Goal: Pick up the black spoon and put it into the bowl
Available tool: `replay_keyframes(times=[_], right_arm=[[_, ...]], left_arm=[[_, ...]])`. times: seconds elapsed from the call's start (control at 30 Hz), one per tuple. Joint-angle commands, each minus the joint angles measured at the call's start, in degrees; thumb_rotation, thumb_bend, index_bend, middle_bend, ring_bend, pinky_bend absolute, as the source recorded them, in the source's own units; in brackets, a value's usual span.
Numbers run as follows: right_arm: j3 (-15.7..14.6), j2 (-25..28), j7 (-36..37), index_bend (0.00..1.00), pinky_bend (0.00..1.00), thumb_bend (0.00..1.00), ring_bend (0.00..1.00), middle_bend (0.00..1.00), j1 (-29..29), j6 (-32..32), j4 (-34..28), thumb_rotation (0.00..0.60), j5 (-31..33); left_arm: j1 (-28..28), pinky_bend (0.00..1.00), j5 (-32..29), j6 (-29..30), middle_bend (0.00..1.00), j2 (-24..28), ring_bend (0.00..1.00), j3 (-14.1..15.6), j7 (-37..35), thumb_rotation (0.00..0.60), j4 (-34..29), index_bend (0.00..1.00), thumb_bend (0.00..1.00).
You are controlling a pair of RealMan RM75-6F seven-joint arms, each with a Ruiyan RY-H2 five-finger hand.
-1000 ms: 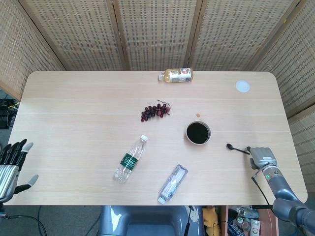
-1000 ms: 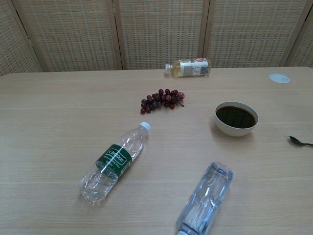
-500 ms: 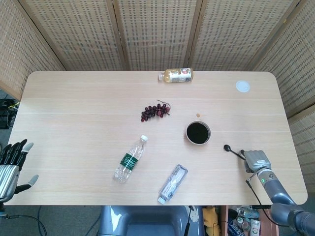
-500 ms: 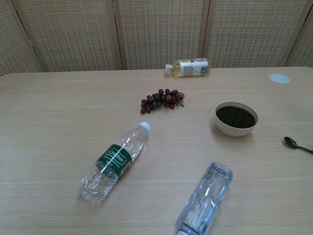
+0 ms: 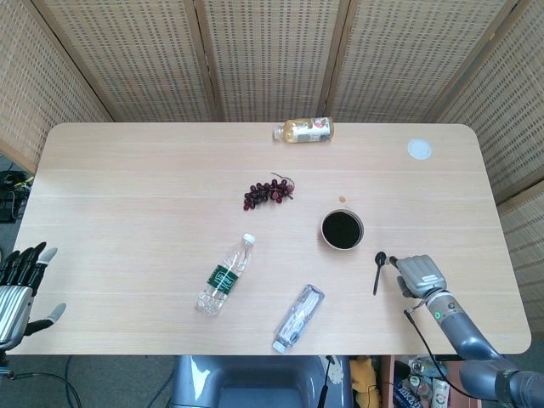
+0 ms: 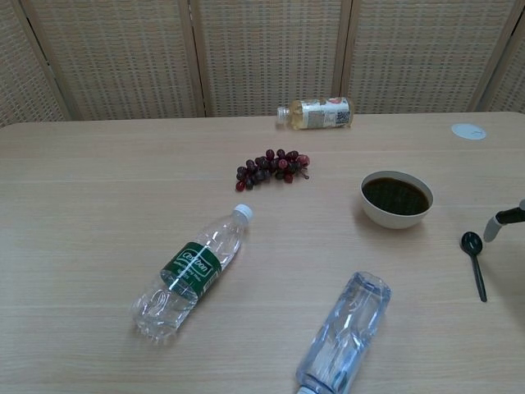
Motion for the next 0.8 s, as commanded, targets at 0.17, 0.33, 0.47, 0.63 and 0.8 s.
replay_keyframes(times=[0.17, 0.33, 0.47, 0.63, 0.8], right_arm=[[-0.09, -1.66, -0.78, 0.26, 1.00, 0.82, 1.00, 0.98, 1.11, -1.02, 1.89, 0.600, 1.75], [-0.11, -2.96, -1.01, 0.26, 1.00, 0.82, 1.00, 0.98, 1.69, -1.55, 3.65, 0.600, 2.89], [0.01, -4.43, -1.37, 0.26, 1.00, 0.82, 1.00, 0.98, 2.49, -2.34, 6.11, 0.600, 4.55], [-0.11, -5.30, -1.55, 0.26, 1.00, 0.82, 1.00, 0.98, 2.98, -2.97, 7.77, 0.600, 5.71], [-0.27, -5.88, -1.58, 0.26, 1.00, 0.82, 1.00, 0.98, 3.29, -3.53, 9.28, 0.600, 6.61]], left_arm=[[0.06, 0.00, -0.20, -0.08, 0.00, -0.06, 0.00, 0.06, -0.37, 0.600, 0.42, 0.00, 0.26], [0.19, 0.00, -0.33, -0.10, 0.00, -0.17, 0.00, 0.17, -0.72, 0.600, 0.80, 0.00, 0.26], [0.30, 0.00, -0.55, -0.14, 0.00, -0.27, 0.00, 0.21, -1.10, 0.600, 1.21, 0.00, 0.26], [0.32, 0.00, -0.53, -0.09, 0.00, -0.38, 0.00, 0.22, -1.24, 0.600, 1.41, 0.00, 0.26], [0.34, 0.00, -0.57, -0.12, 0.00, -0.38, 0.00, 0.23, -1.25, 0.600, 1.48, 0.00, 0.26]])
